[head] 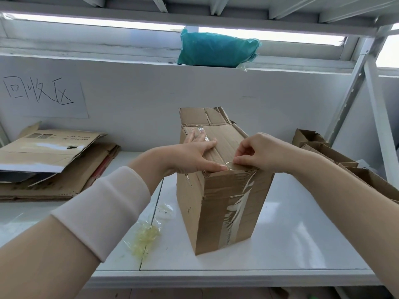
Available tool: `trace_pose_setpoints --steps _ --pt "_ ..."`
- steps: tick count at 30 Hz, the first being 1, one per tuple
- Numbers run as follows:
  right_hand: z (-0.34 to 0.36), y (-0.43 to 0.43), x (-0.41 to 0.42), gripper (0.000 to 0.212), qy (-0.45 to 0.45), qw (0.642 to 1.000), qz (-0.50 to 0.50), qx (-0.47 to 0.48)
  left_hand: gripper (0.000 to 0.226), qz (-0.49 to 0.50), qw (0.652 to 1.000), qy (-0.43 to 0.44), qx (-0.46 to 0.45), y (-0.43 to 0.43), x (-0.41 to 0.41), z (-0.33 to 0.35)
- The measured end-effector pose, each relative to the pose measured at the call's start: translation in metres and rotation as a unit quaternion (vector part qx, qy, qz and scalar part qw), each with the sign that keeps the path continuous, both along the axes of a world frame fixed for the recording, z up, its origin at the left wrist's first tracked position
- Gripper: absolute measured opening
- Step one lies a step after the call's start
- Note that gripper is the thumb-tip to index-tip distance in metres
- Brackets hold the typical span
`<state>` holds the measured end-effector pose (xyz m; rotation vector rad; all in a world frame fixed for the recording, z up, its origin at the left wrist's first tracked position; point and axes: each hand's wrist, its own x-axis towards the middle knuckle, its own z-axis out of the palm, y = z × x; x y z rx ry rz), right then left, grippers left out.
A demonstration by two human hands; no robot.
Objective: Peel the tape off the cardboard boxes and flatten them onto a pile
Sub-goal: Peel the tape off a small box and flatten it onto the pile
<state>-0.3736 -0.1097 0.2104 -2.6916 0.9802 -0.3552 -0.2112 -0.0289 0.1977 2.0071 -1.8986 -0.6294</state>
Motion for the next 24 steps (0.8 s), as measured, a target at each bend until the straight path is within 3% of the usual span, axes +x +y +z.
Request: trace_pose_setpoints --steps 4,11,14,17,20,22,24 --pt "-0.007 0.003 -0.002 0.011 0.009 0.999 0.013 -0.037 0.086 0.0 1.0 0.009 0.0 0.001 0.002 0.0" --pt "-0.019 0.019 -0.029 0.021 -0.211 0.976 0.056 0.003 0.085 0.001 1.0 0.015 -0.004 0.001 0.001 -0.002" --pt "-0.024 0.022 -0.032 0.015 -0.223 0.973 0.061 0.01 0.085 -0.005 1.0 0.021 -0.004 0.003 0.001 0.0" --pt "-0.029 0.023 -0.033 0.024 -0.246 0.967 0.062 0.003 0.105 -0.003 1.0 0.026 0.017 0.005 -0.003 0.005" --pt "-0.035 0.025 -0.033 0.027 -0.309 0.938 0.07 -0.14 0.106 0.0 1.0 -0.021 0.013 0.005 -0.007 0.004" --pt "-0.047 0.025 -0.035 0.008 -0.319 0.889 0.113 -0.307 0.099 0.008 1.0 -0.019 0.0 0.003 -0.008 0.002" --pt "-0.067 0.025 -0.039 0.007 -0.333 0.847 0.132 -0.393 0.096 0.014 1.0 -0.015 -0.002 0.002 -0.006 0.0"
